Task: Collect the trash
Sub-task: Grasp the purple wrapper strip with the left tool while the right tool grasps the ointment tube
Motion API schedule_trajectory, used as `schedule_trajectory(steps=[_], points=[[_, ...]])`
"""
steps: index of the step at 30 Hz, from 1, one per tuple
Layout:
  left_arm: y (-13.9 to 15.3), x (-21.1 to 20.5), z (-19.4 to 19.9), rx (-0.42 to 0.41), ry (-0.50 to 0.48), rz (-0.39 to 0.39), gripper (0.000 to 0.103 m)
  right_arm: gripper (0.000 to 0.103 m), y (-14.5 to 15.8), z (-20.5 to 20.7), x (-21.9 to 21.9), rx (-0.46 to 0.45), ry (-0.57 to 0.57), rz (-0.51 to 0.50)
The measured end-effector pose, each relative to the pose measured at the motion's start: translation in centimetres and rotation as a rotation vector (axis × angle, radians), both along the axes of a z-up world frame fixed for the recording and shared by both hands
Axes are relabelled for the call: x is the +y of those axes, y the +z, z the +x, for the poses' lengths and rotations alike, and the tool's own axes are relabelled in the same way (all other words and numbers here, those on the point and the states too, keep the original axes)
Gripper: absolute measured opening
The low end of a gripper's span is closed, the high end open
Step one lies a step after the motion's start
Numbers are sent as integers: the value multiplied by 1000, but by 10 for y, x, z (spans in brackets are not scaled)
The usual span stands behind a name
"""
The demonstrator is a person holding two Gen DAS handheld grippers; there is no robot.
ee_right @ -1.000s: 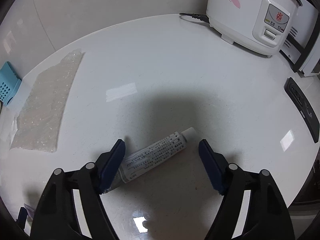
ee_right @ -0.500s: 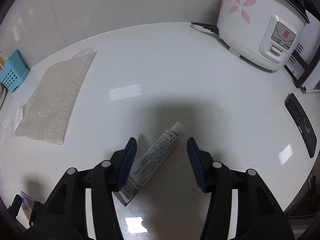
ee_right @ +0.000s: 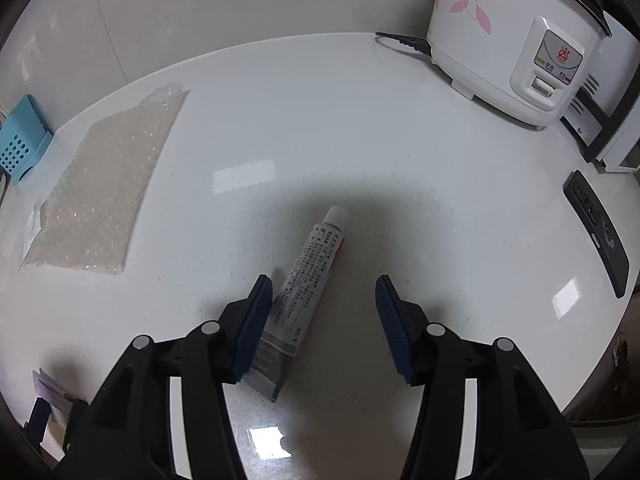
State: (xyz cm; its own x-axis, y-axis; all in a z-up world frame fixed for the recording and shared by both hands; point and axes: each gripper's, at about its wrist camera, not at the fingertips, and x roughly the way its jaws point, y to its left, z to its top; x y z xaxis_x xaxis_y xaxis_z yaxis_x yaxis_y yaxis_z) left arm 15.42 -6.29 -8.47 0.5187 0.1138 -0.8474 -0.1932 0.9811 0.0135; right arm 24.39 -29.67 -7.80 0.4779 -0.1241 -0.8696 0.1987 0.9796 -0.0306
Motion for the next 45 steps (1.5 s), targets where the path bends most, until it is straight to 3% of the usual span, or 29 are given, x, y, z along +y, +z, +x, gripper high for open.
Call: schedule_trajectory(steps=[4, 7, 10, 11, 17, 24, 26, 27, 28, 36, 40, 45], points=[[5, -2, -1, -7, -4, 7, 45, 22, -1, 0, 1, 10, 11, -15], [7, -2, 0, -12, -13, 12, 19, 21, -4, -1, 1, -1, 17, -27], [7, 1, 0, -21, -24, 4, 11, 21, -4, -1, 2, -11, 27, -36], [7, 2, 1, -24, -32, 2, 0, 21, -4, -2, 2, -13, 31, -38], [11, 8, 0, -57, -83, -15, 0, 21, -4, -4, -2, -21, 41, -36], [19, 14, 3, -58, -72, -62, 3, 21, 0, -10, -6, -35, 49, -28], [20, 13, 4, -54, -51, -51, 29, 21, 2, -11, -6, -39, 55, -29], [21, 13, 5, -59, -33, -46, 50, 21, 2, -11, -5, -42, 60, -30], [21, 13, 6, -64, -19, -41, 53, 21, 3, -12, -5, -45, 64, -32], [6, 11, 31, -4, 34, -19, 51, 21, 3, -14, 2, -57, 93, -58], [7, 9, 32, -10, 42, 17, 21, 21, 2, -15, 2, -60, 103, -63], [8, 11, 29, -18, 29, 6, 17, 21, 3, -15, 0, -64, 102, -60]])
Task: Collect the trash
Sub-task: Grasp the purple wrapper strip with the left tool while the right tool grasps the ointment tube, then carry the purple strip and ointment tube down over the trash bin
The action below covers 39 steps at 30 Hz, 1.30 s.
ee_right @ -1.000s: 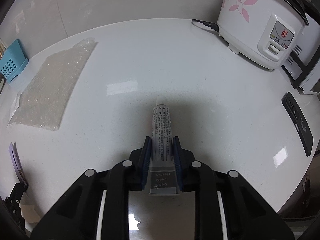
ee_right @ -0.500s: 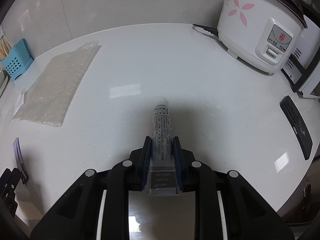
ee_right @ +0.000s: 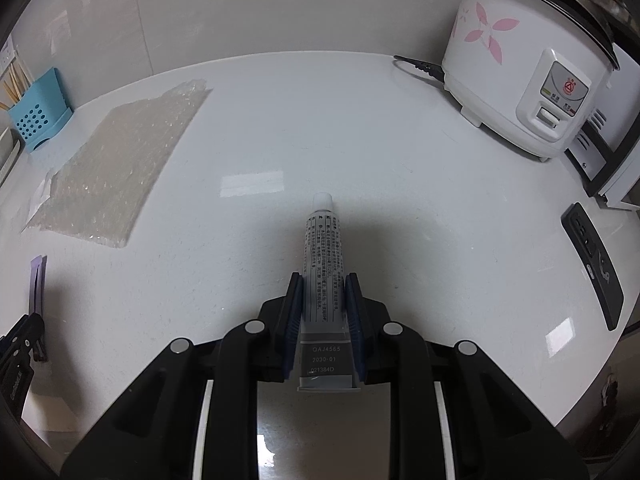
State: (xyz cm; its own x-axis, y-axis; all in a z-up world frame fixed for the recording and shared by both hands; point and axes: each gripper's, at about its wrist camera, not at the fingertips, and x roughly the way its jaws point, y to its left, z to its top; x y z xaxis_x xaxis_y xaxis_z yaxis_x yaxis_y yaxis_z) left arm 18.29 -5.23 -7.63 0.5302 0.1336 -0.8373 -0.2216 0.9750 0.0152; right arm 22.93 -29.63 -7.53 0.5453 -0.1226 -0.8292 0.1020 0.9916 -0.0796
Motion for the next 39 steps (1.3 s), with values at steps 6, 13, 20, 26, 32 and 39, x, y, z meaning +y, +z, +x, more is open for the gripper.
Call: schedule_trajectory(steps=[6, 13, 20, 26, 32, 39], points=[[3, -1, -10, -25, -39, -13, 17, 21, 3, -7, -1, -8, 7, 9], [22, -7, -38, -83, -105, -42, 16, 21, 14, -22, -1, -32, 20, 15], [45, -14, -78, -139, -152, -59, 16, 21, 33, -58, -3, -81, 45, 41], [58, -19, -123, -193, -194, -76, 17, 21, 48, -102, -4, -137, 80, 79], [60, -22, -165, -228, -219, -88, 17, 21, 54, -148, -2, -185, 116, 106], [55, -22, -204, -262, -231, -77, 17, 21, 60, -198, 0, -249, 162, 140]])
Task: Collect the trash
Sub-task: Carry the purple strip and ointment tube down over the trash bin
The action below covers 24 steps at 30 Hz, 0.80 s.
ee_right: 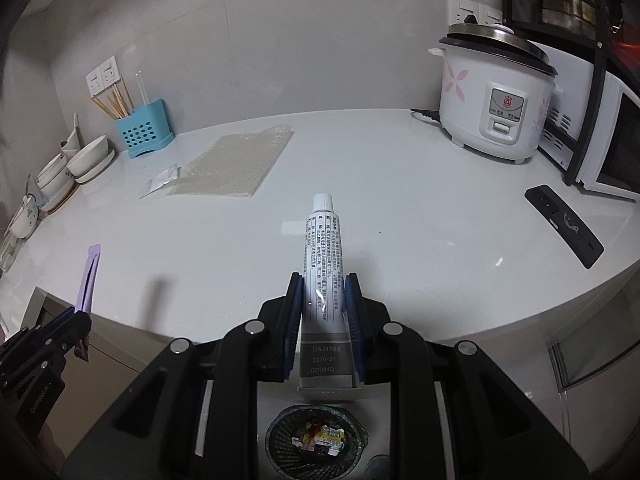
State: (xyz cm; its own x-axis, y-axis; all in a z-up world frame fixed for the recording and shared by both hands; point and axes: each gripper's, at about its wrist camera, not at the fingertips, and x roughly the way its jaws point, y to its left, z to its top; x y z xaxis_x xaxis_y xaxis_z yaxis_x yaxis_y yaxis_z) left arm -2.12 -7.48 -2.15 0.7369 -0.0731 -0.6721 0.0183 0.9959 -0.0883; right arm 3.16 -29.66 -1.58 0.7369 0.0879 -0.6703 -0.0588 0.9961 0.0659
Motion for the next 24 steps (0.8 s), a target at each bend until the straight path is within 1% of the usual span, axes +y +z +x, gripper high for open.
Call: schedule_trajectory(steps=[6, 11, 17, 18, 21, 24], points=[[-10, -3, -34, -19, -17, -11, 17, 21, -8, -43, 8, -40, 47, 20], [-20, -1, -61, -37, -19, -6, 17, 21, -26, -78, 13, -70, 71, 32], [-48, 1, -87, -41, -14, 1, 17, 21, -64, -118, 20, -75, 106, 33], [-55, 1, -89, -33, -11, 5, 17, 21, -72, -124, 22, -72, 114, 32], [-81, 2, -96, -7, -26, -21, 17, 21, -98, -138, 28, -61, 128, 17], [-107, -1, -101, 5, -38, -12, 17, 21, -128, -146, 33, -38, 143, 16]])
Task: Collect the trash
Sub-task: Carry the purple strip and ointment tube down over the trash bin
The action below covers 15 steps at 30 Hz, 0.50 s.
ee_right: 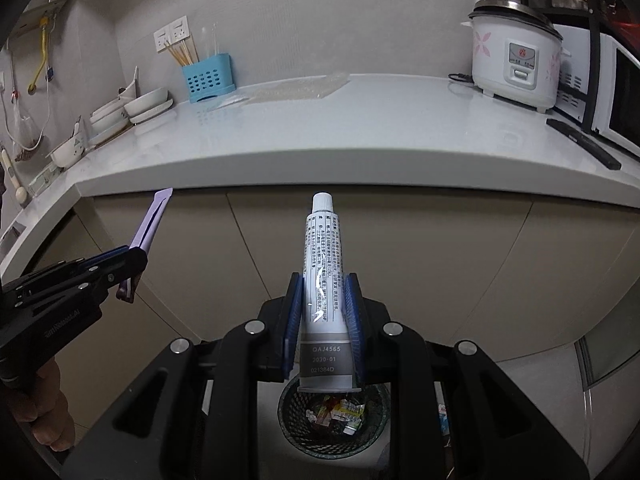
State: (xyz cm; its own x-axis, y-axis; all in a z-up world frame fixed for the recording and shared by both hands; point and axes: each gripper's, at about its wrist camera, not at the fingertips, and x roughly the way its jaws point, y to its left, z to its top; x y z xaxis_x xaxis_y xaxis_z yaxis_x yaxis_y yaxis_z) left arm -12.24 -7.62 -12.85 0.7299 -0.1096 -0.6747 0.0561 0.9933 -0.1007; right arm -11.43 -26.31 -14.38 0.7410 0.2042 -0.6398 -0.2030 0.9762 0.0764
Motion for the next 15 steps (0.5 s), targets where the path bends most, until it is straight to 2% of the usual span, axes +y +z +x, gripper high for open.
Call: schedule_trajectory(steps=[9, 15], points=[[-109, -4, 9, 120, -3, -16, 17, 21, -113, 2, 11, 130, -4, -41], [-194, -9, 24, 222, -27, -47, 17, 21, -197, 16, 11, 267, -21, -41]])
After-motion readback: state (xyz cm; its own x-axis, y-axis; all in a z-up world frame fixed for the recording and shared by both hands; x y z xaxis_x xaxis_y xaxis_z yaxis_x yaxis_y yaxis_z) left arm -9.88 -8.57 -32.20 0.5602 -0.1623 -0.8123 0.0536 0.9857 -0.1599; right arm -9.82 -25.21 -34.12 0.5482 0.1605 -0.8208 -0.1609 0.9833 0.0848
